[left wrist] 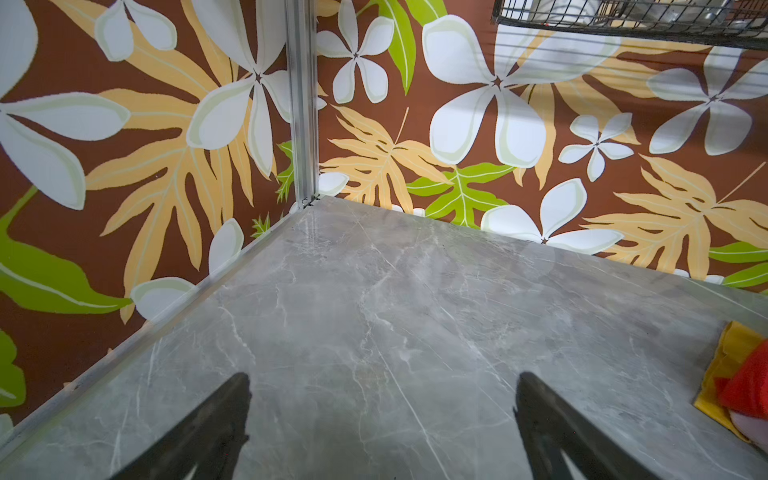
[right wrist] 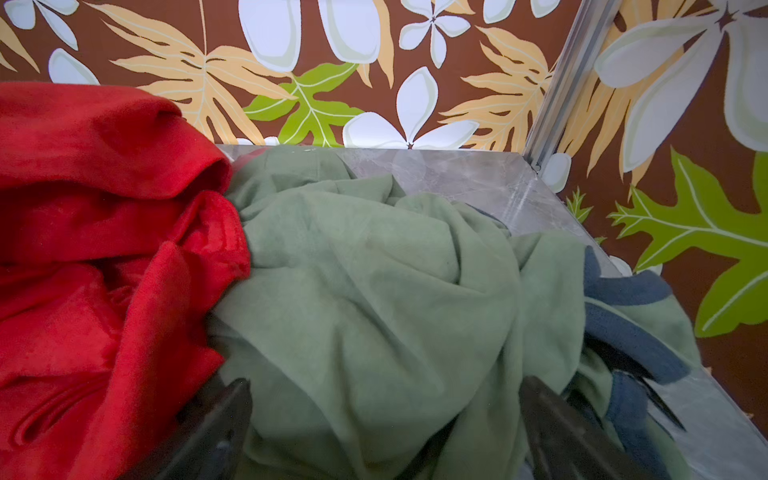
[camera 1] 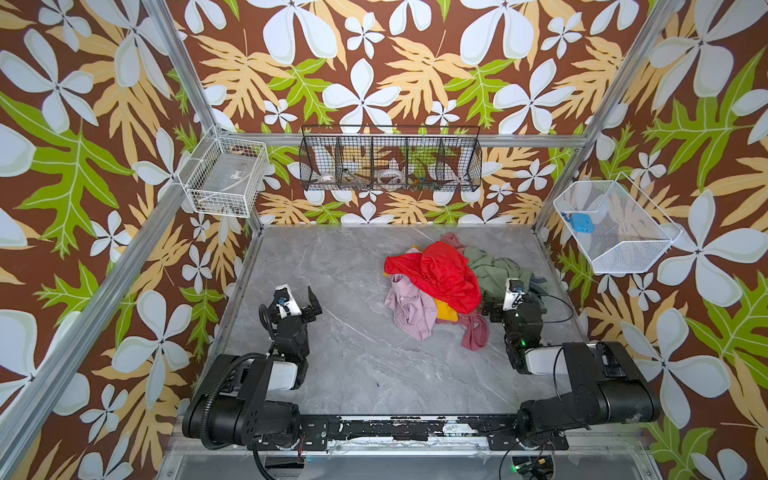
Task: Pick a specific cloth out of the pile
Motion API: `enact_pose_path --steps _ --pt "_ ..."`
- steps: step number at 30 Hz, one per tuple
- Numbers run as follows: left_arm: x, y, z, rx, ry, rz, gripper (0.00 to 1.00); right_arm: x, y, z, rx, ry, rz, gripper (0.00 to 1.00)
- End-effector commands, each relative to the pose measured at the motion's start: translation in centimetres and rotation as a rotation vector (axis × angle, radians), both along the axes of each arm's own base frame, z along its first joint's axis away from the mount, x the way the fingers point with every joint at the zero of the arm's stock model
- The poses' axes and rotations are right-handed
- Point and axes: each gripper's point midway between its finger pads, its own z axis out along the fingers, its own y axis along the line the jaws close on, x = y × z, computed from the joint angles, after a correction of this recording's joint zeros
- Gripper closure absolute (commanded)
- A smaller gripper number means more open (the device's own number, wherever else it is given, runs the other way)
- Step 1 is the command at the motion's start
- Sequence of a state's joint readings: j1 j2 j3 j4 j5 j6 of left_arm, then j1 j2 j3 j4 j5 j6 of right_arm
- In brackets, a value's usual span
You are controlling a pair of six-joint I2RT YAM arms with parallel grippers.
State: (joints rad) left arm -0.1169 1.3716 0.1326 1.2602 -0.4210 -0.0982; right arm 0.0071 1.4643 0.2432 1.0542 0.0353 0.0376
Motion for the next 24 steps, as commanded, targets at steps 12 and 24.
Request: enact_pose_path --steps 12,24 --pt "0.13 0.08 0.73 0.000 -0.028 0.003 0.00 0.25 0.02 0.99 0.009 -0.041 0.000 0.00" --pt "-0.05 0.63 1.00 -0.010 -0.037 0.038 0.00 0.06 0.03 1.16 0.007 -0.050 0.001 0.01"
